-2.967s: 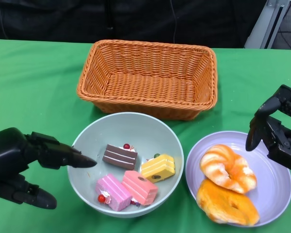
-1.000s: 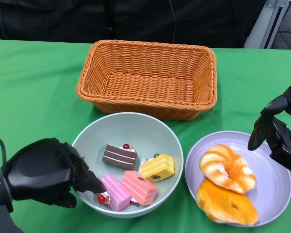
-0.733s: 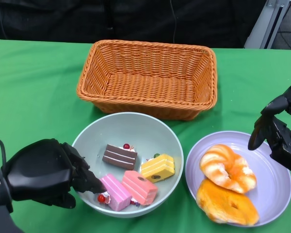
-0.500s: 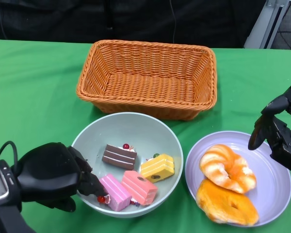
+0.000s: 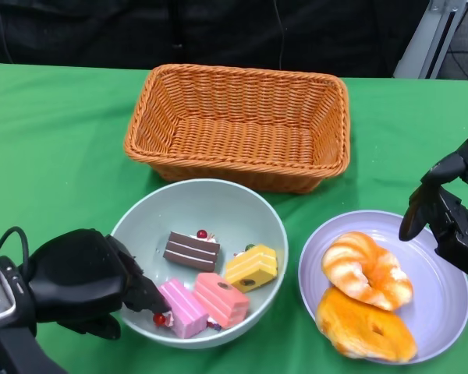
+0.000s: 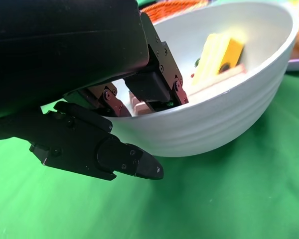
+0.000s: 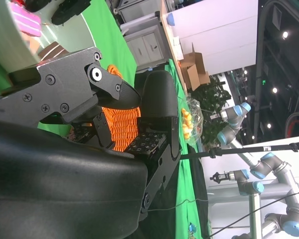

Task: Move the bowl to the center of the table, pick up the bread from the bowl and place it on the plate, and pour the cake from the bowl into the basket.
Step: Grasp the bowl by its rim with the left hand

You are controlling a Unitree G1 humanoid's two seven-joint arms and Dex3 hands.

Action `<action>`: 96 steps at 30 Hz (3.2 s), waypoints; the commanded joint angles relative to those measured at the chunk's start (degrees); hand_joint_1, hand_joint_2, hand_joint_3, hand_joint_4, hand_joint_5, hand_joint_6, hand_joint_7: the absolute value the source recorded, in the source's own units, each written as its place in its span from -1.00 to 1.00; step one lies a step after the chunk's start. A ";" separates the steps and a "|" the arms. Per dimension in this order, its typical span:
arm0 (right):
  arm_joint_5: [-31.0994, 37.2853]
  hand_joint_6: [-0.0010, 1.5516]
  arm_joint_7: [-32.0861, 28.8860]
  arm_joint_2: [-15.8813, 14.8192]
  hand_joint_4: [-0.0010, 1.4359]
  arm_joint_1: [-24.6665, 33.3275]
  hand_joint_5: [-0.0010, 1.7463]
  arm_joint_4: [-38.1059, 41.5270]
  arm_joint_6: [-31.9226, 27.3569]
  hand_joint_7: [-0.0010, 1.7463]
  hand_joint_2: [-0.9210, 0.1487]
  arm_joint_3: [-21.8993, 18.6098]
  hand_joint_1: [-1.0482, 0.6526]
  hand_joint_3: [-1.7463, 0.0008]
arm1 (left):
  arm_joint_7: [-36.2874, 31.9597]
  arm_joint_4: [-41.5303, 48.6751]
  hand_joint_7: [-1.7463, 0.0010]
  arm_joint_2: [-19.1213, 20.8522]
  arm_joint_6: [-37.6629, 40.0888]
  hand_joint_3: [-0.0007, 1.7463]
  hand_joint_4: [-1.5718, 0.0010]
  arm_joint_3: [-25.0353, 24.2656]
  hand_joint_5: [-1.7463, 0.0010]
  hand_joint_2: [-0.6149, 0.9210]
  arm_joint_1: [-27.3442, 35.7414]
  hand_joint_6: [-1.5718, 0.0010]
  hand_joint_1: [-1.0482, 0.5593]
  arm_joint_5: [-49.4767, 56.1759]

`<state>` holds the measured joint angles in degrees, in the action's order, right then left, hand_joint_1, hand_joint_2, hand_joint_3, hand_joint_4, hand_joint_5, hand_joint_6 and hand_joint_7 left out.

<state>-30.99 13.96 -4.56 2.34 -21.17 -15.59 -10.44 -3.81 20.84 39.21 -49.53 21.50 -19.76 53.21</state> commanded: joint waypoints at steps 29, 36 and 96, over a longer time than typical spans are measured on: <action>-0.02 -0.08 -1.36 -0.29 0.03 0.54 0.92 -1.20 -0.56 0.51 -0.57 0.51 0.11 -0.08 | -0.52 6.36 0.93 -2.72 0.68 -0.85 0.01 4.12 0.99 1.00 -2.13 -0.12 -0.16 -4.90; -0.20 -0.06 -1.83 0.00 0.03 0.55 0.91 -1.21 -0.91 0.48 -0.59 0.64 0.11 -0.02 | -2.23 7.73 0.87 -2.85 -0.48 -0.88 0.04 3.85 1.00 1.00 -2.02 -0.22 -0.14 -6.11; -0.84 -0.09 -1.36 -0.69 0.00 0.86 0.91 -1.04 -1.04 0.46 -0.63 0.57 0.11 0.05 | -4.35 12.05 0.40 -3.96 -0.43 -0.88 0.12 5.32 -0.32 1.00 -2.97 -0.09 -0.23 -5.24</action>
<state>-31.88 12.77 -4.62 2.92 -22.02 -16.59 -9.22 -9.85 32.90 34.02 -50.87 26.37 -22.42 47.07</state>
